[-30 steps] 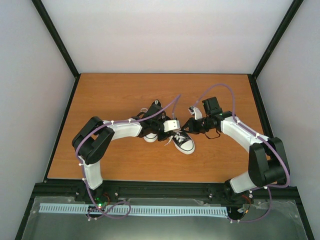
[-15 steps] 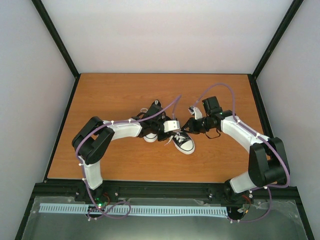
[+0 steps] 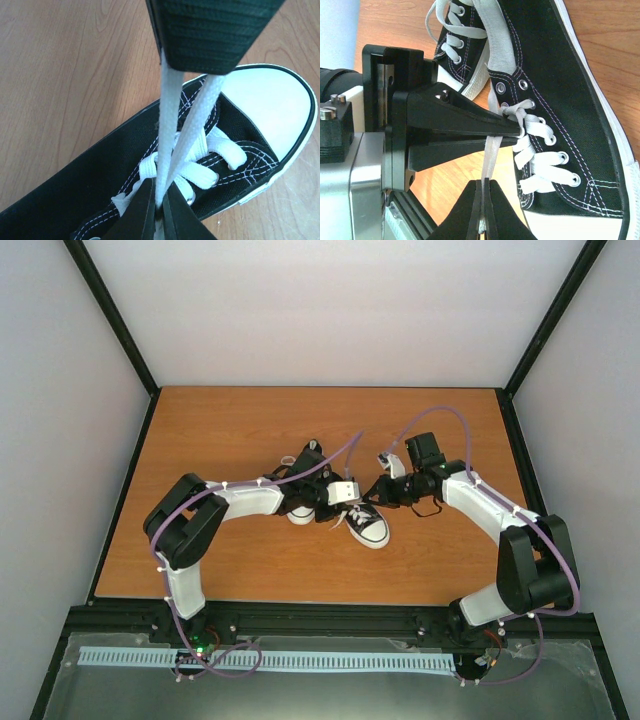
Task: Tie the shoes
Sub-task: Tie the shoelace on the shoe.
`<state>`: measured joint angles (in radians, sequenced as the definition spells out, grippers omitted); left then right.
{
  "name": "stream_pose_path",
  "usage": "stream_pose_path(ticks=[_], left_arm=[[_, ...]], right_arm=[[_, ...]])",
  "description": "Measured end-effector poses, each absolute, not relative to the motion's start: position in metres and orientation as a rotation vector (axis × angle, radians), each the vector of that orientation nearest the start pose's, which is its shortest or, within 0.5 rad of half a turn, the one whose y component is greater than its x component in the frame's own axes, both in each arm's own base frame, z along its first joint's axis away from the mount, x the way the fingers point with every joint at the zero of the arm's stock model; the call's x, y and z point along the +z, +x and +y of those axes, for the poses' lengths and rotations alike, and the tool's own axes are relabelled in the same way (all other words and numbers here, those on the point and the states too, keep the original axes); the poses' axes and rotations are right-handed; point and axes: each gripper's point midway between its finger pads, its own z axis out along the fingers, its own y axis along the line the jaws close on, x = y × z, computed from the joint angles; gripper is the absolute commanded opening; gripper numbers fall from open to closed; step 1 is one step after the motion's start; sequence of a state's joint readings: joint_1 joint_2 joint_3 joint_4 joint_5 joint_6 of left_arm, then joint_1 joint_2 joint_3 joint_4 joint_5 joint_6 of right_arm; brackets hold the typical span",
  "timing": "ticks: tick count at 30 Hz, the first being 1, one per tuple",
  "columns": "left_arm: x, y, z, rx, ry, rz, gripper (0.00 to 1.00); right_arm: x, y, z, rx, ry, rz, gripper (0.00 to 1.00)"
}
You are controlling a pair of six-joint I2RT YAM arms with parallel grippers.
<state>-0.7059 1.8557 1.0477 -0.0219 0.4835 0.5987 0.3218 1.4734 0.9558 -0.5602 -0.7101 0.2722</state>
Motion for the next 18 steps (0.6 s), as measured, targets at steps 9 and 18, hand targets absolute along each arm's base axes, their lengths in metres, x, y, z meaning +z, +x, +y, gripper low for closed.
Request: stream_pose_path(ticks=[9, 18], left_arm=[[0.0634, 0.2970, -0.3580, -0.628, 1.611, 1.739, 0.04], [0.0646, 0.2935, -0.3565, -0.654, 1.620, 1.776, 0.34]], right_arm=[[0.1300, 0.2831, 0.2132, 1.154, -0.299, 2.639, 0.03], [0.1294, 0.2869, 0.2136, 1.159, -0.295, 2.621, 0.03]])
